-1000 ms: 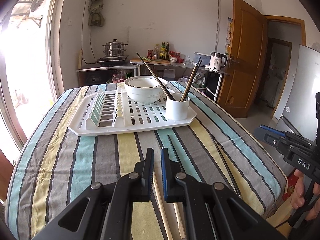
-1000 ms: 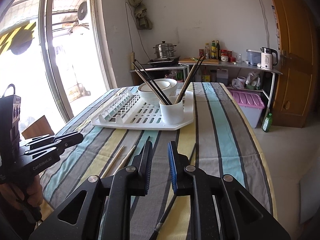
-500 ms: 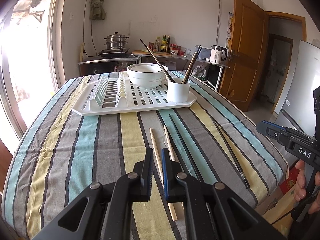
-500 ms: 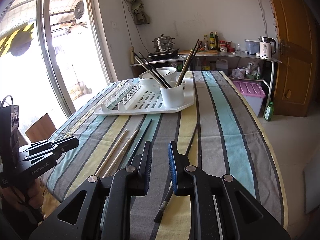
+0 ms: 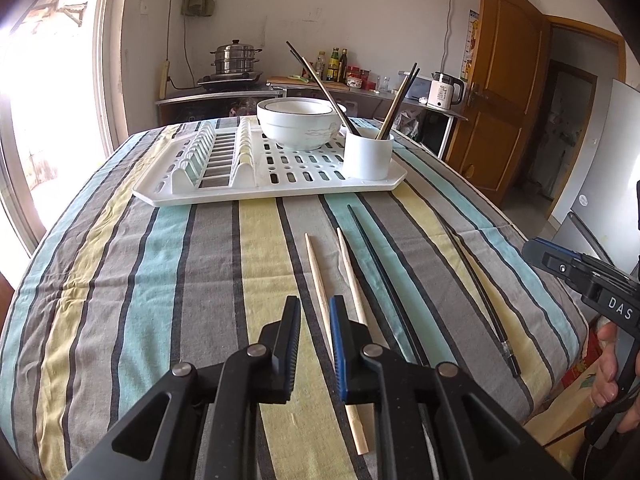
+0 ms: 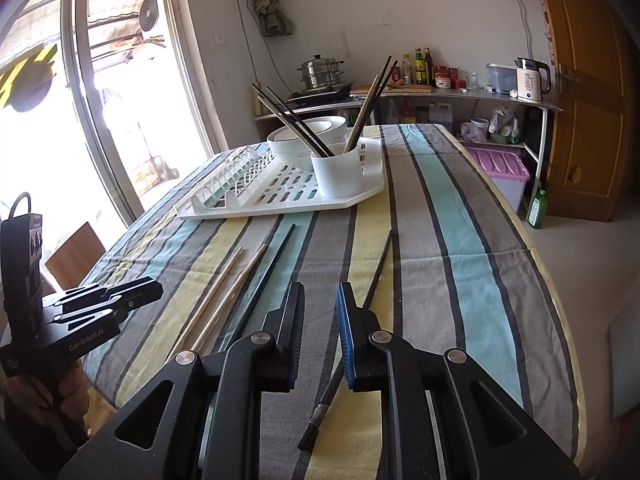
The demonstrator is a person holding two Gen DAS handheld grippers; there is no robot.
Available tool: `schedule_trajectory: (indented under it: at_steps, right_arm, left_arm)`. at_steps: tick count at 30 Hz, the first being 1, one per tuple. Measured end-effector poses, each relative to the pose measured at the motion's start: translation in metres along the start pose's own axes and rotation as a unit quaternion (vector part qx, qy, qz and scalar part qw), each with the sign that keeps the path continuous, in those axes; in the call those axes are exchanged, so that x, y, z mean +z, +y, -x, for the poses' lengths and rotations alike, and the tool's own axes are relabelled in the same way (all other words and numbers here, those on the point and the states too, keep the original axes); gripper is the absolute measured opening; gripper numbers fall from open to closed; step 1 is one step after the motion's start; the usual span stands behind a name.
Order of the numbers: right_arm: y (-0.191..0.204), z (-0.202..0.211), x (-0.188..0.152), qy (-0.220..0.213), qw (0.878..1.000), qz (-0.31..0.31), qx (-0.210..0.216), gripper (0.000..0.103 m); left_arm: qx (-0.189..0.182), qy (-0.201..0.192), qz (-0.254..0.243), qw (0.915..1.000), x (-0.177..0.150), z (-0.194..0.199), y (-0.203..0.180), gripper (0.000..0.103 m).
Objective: Organize utensils
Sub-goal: 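Move both open tools back down toward the chopsticks on the cloth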
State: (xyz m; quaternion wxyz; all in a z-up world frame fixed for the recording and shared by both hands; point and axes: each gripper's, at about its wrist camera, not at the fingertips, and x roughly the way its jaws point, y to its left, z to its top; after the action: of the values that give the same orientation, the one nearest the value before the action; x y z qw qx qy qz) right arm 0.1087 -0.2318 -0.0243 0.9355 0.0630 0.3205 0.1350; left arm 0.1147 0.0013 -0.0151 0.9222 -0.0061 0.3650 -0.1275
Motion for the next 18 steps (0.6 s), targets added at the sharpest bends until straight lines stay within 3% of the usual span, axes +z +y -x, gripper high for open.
schedule_trajectory:
  at_steps: [18]
  right_arm:
    - [0.024, -0.047, 0.019, 0.035, 0.999, 0.007, 0.032, 0.017]
  left_arm:
    - [-0.012, 0.061, 0.008, 0.998, 0.027, -0.065, 0.007, 0.019]
